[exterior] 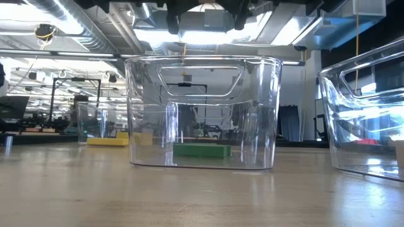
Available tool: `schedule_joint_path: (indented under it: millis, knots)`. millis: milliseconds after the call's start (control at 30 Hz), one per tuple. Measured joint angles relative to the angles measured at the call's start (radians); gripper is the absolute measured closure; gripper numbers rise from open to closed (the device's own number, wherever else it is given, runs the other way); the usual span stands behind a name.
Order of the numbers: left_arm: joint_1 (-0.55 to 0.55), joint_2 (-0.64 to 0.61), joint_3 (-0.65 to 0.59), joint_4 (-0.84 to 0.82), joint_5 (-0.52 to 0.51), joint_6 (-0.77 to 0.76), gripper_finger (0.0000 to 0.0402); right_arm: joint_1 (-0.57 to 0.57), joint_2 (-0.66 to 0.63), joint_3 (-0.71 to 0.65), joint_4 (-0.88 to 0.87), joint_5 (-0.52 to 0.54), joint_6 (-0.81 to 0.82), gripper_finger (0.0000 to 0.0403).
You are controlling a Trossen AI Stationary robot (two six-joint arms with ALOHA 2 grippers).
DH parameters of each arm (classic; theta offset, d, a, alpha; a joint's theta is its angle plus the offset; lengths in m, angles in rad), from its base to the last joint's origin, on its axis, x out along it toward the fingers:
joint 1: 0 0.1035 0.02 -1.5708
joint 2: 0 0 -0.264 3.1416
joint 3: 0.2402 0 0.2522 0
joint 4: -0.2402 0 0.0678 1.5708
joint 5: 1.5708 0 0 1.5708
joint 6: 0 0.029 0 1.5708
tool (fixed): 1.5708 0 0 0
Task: Sort & place blocks by color
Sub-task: Put the light brown block into the bottom transparent bin
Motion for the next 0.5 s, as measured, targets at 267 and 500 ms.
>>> schedule_joint_path:
  millis: [267, 500]
  knots:
    - [0.0, 0.0, 0.0, 0.0, -0.007, 0.001, 0.0283, -0.001, 0.0, 0.0, 0.0, 0.018, -0.008, 0.0269]
    - [0.0, 0.0, 0.0, -0.005, -0.005, 0.006, 0.0227, -0.001, 0.0, 0.0, -0.001, 0.005, -0.004, 0.027]
